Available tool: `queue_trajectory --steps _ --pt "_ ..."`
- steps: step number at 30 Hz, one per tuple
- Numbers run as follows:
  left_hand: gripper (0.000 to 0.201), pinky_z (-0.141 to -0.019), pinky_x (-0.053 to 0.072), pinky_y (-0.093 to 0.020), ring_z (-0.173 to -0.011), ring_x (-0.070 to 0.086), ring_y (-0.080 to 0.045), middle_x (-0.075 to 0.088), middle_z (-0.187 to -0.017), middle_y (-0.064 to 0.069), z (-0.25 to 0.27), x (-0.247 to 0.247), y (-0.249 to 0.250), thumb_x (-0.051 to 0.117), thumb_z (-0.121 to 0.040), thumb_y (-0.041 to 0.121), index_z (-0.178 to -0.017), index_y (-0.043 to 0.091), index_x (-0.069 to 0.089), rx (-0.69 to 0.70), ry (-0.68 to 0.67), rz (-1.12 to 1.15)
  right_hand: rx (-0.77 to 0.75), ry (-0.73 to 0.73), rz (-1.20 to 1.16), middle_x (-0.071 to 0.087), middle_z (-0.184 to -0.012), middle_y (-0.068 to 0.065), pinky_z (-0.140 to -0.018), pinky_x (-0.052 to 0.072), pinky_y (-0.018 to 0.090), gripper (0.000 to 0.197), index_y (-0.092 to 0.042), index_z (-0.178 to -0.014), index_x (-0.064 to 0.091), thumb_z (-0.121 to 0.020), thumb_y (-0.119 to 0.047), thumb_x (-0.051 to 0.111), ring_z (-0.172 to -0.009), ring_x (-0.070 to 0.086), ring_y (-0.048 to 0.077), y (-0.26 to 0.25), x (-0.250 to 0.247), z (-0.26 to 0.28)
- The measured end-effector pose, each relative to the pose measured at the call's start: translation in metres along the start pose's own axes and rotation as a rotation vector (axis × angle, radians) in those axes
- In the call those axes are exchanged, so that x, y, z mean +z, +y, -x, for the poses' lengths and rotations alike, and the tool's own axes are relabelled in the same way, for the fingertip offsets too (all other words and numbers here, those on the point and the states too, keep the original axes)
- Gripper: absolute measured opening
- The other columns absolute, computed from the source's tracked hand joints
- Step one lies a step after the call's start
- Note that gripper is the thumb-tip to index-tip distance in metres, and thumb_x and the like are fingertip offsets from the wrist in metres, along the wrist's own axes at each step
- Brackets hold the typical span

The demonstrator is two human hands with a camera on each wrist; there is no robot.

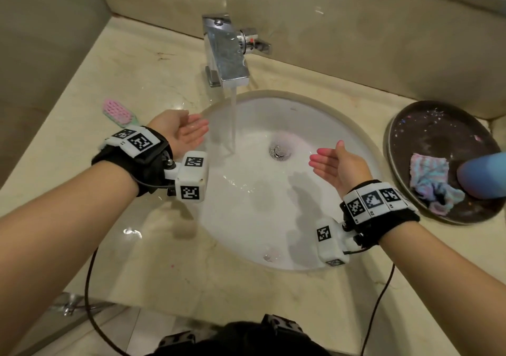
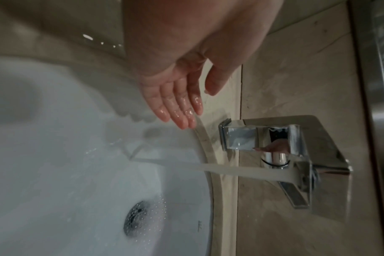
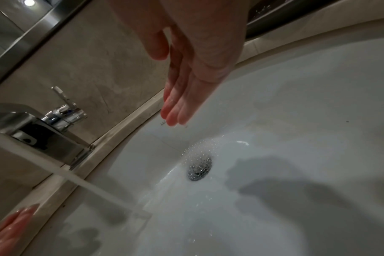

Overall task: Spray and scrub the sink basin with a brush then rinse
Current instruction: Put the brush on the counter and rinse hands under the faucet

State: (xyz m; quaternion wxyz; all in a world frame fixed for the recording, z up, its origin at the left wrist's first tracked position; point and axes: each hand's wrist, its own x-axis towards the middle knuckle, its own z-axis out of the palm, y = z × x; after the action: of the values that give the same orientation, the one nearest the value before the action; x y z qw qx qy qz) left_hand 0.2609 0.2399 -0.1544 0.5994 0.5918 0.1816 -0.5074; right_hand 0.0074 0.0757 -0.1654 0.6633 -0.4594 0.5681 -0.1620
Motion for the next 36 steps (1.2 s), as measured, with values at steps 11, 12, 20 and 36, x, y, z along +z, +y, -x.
queue_trajectory --steps 11,12,20,36 --pt "0.032 -0.072 0.047 -0.026 -0.081 0.062 -0.016 0.065 -0.091 -0.005 -0.005 -0.01 0.002 0.031 -0.102 0.022 -0.083 0.01 0.053 -0.024 -0.008 0.026 -0.051 0.01 0.097 0.065 -0.084 0.009 -0.07 0.054 0.024 0.045 -0.009 -0.085 0.059 -0.102 -0.038 0.029 -0.074 0.064 0.017 -0.03 0.014 -0.014" --pt "0.033 -0.07 0.047 -0.025 -0.081 0.062 -0.016 0.065 -0.092 -0.005 -0.006 -0.01 0.002 0.03 -0.102 0.022 -0.082 0.01 0.053 -0.03 -0.01 0.026 -0.047 0.012 0.096 0.065 -0.084 0.008 -0.069 0.054 0.023 0.045 -0.009 -0.085 0.059 -0.102 -0.038 0.028 -0.074 0.064 0.017 -0.03 0.014 -0.014" --pt "0.036 -0.099 0.041 -0.028 -0.119 0.054 -0.02 0.057 -0.123 -0.01 -0.012 0.017 -0.003 0.029 -0.103 0.024 -0.116 0.003 0.056 -0.03 -0.138 0.106 0.001 0.022 0.074 0.066 -0.087 0.012 -0.074 0.054 0.027 0.044 -0.004 -0.091 0.061 -0.102 -0.035 0.032 -0.076 0.065 0.02 -0.007 0.011 -0.006" --pt "0.025 -0.057 0.049 -0.017 -0.055 0.054 -0.012 0.057 -0.055 -0.005 -0.03 0.07 -0.013 0.036 -0.097 0.002 -0.077 -0.001 0.051 0.007 -0.286 0.349 0.041 0.16 -0.079 0.067 -0.09 0.013 -0.075 0.053 0.027 0.044 -0.006 -0.088 0.061 -0.102 -0.036 0.03 -0.082 0.066 0.021 0.03 -0.043 0.039"
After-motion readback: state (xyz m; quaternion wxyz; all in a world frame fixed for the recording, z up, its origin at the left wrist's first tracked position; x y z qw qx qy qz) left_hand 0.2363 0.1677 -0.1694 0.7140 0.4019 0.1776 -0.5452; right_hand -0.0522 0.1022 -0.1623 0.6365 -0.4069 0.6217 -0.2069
